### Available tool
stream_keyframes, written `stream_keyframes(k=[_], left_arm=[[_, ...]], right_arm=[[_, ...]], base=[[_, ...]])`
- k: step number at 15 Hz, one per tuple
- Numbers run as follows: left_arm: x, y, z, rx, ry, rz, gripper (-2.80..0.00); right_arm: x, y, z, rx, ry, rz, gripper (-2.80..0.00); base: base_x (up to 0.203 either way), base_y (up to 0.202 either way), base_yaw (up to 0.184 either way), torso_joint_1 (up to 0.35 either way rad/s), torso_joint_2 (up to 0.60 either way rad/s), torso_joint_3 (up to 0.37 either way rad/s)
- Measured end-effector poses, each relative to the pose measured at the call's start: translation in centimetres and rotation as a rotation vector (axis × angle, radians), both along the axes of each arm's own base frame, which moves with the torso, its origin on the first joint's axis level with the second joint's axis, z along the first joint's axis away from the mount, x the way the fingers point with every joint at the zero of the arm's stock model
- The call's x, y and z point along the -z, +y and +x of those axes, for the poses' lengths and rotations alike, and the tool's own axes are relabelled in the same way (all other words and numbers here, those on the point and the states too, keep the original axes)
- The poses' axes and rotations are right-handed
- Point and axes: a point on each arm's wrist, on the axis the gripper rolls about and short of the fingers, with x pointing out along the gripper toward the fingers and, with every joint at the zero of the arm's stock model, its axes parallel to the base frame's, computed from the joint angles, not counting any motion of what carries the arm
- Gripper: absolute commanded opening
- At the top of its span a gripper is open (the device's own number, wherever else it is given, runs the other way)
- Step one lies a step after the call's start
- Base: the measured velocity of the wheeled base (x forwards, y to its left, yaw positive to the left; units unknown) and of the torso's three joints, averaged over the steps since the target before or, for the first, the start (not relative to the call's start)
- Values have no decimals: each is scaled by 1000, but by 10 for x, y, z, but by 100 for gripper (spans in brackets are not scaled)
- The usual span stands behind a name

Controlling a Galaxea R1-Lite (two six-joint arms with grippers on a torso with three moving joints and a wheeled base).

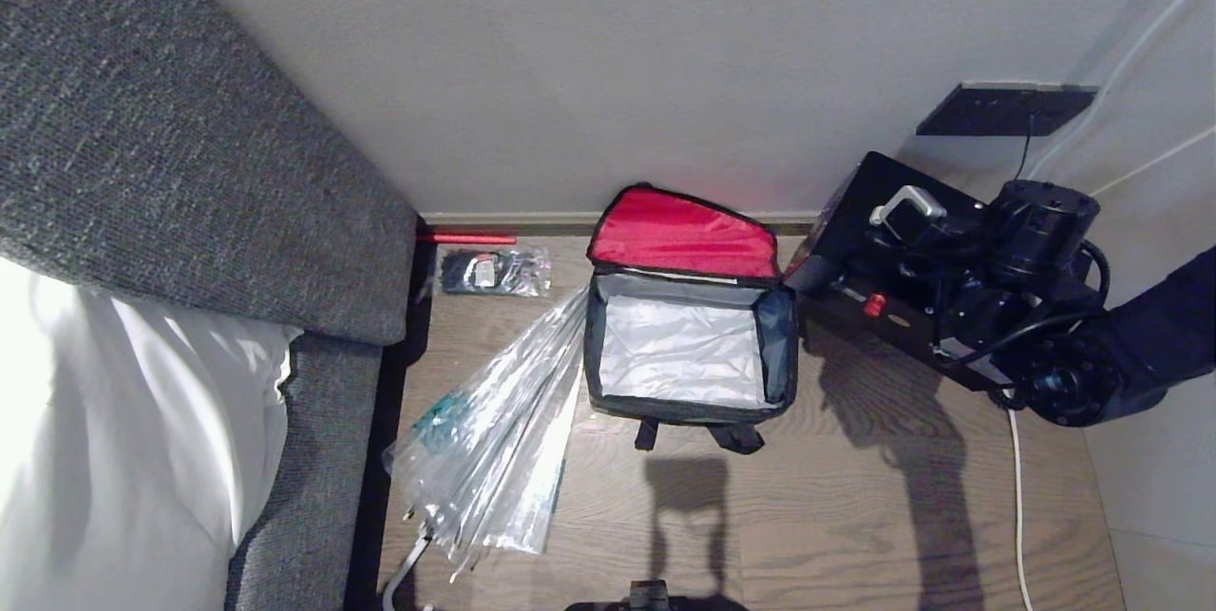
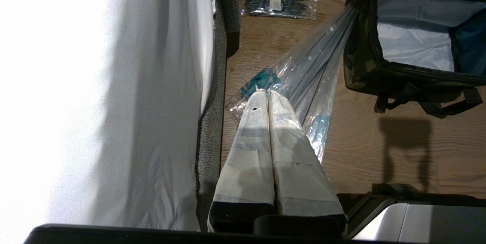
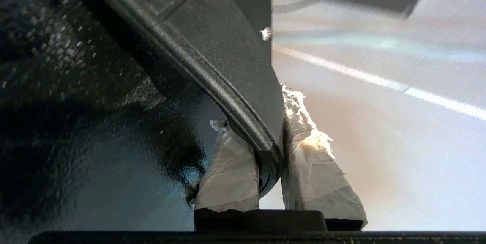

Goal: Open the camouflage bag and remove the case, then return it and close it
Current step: Release the handle

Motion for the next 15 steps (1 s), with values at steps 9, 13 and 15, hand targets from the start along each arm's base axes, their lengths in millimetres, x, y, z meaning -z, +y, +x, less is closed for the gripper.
stream_keyframes(k=[9, 13, 15], left_arm=[[0, 0, 0, 0, 0, 0, -280], [0, 0, 0, 0, 0, 0, -280], [0, 0, 0, 0, 0, 0, -280]], right_arm=[[52, -24, 22, 67, 49, 96, -280], [56, -38, 28, 106, 56, 99, -280], [55, -40, 26, 111, 63, 99, -280]], base=[[0, 0, 0, 0, 0, 0], [0, 0, 0, 0, 0, 0], [0, 0, 0, 0, 0, 0]])
